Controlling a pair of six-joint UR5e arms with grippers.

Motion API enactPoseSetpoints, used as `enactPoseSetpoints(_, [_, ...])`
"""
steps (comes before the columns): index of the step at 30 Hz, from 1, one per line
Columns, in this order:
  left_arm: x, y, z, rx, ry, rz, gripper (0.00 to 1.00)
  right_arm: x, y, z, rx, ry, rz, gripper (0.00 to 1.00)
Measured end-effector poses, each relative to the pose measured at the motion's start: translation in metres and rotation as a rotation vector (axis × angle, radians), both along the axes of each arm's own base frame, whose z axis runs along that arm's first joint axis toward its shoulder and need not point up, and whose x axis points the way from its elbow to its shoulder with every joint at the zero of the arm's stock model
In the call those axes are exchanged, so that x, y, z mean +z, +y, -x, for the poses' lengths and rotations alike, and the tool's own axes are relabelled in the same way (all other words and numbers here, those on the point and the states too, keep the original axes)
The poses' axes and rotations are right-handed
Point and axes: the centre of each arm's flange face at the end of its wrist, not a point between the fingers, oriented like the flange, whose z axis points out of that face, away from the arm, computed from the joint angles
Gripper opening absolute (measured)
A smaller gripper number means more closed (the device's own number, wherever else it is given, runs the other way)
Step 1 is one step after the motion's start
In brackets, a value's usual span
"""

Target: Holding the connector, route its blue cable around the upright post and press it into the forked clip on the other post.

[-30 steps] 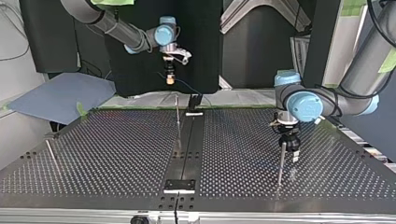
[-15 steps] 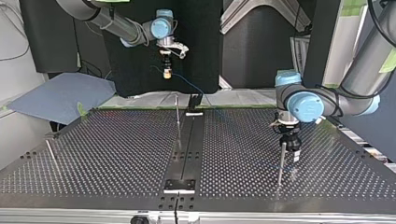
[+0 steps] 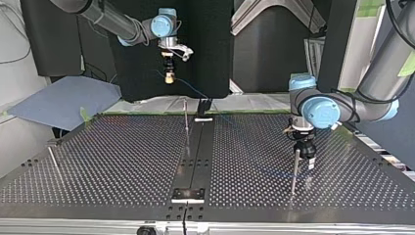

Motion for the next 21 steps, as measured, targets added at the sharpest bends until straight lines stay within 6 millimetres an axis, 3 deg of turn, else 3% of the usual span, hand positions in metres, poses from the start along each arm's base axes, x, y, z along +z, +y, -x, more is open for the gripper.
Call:
enactPoseSetpoints(12, [0.0,0.003,0.0,0.003,0.005,0.0,1.0,-0.004,0.0,0.03,-0.002,0.016,-0.019,0.0])
enactPoseSetpoints(21, [-0.002,0.004,0.001,0.005,0.021,0.001,1.0,-0.004,-0.011,0.039,0.038,0.021,-0.005,0.0])
